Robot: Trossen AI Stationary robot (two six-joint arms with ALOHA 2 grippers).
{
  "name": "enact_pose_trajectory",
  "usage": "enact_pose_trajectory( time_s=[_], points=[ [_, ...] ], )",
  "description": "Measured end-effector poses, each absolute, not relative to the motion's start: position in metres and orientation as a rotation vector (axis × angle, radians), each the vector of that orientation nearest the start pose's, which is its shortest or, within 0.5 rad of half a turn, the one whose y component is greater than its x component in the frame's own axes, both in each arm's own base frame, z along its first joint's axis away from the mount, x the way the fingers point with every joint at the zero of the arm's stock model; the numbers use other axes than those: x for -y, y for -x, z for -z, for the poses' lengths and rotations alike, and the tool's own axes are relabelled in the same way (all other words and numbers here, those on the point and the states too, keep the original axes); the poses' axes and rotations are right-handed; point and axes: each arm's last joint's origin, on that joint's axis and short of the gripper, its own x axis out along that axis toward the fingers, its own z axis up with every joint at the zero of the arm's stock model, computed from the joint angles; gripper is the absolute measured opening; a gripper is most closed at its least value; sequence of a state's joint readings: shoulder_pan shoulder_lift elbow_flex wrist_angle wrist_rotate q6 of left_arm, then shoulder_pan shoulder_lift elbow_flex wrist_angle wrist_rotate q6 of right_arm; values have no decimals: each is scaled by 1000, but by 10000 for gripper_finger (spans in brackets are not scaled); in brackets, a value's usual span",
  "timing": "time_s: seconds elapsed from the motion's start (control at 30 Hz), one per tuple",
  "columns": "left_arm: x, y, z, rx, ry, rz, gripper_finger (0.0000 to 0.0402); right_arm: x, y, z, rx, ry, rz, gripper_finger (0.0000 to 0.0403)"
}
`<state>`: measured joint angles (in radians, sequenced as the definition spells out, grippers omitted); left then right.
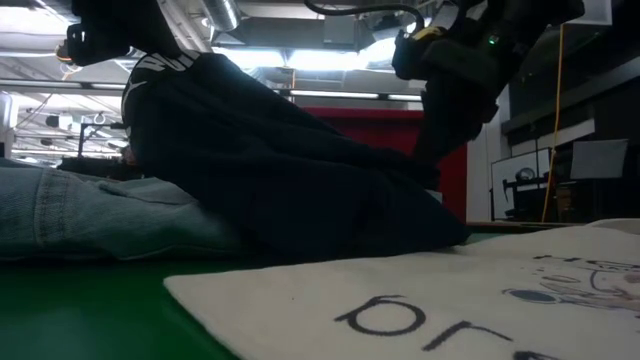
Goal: Fold Laundry from Bin
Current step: Fold the dark blue boxer shorts
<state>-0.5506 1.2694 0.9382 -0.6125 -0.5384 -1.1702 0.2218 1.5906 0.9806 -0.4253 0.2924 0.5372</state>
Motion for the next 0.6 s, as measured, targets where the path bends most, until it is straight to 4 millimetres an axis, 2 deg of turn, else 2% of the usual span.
enact_pose_trajectory(
  time_s=[0.13, 0.27, 0.4, 0.6],
  points=[
    [118, -220, -259, -667, 632, -428, 0, -61, -302, -196, -969, -256, 281, 26],
    [119, -221, -266, -616, 648, -388, 0, -61, -294, -213, -940, -294, 228, 7],
    [116, -216, -278, -552, 674, -367, 0, -57, -279, -242, -855, -319, 205, 11],
    [109, -203, -299, -449, 717, -339, 0, -49, -245, -294, -656, -368, 170, 4]
  ],
)
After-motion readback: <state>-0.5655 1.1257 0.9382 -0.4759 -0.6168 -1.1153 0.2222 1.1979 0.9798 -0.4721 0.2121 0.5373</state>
